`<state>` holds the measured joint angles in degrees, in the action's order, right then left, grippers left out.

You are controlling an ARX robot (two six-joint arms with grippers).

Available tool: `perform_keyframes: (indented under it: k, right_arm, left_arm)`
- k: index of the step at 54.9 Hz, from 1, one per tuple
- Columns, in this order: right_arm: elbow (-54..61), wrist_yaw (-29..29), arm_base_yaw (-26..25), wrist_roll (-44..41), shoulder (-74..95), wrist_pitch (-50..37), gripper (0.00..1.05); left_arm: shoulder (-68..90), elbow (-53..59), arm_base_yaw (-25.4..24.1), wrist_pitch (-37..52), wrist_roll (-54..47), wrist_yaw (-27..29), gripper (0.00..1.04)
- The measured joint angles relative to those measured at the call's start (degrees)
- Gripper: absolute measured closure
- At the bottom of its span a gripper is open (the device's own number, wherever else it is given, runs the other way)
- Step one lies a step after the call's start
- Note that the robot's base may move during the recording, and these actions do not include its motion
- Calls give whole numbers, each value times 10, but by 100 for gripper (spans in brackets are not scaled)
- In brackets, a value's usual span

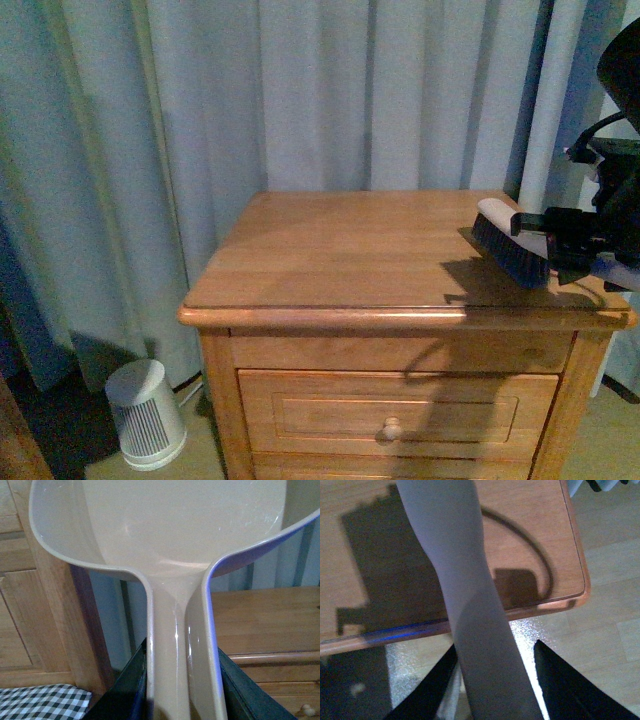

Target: Clean up trash

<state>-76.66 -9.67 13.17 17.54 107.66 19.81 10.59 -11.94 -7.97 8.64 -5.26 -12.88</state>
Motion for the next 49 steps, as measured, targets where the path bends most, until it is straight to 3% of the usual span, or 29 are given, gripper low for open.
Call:
perform_keyframes:
  k: [6,23,38,49]
  right_arm:
    - [0,-1,0,-3,0,-4,84]
    - [42,-43,3,-54,-48,-89,84]
    - [232,-101,35,-176,-321,-268,84]
    - [382,-169,68,-246,-560,-274,84]
  left_arm:
    - [0,0,0,0,0,0,77]
    - [0,0,0,0,0,0,77]
    - [0,0,0,0,0,0,77]
    - [0,0,0,0,0,0,77]
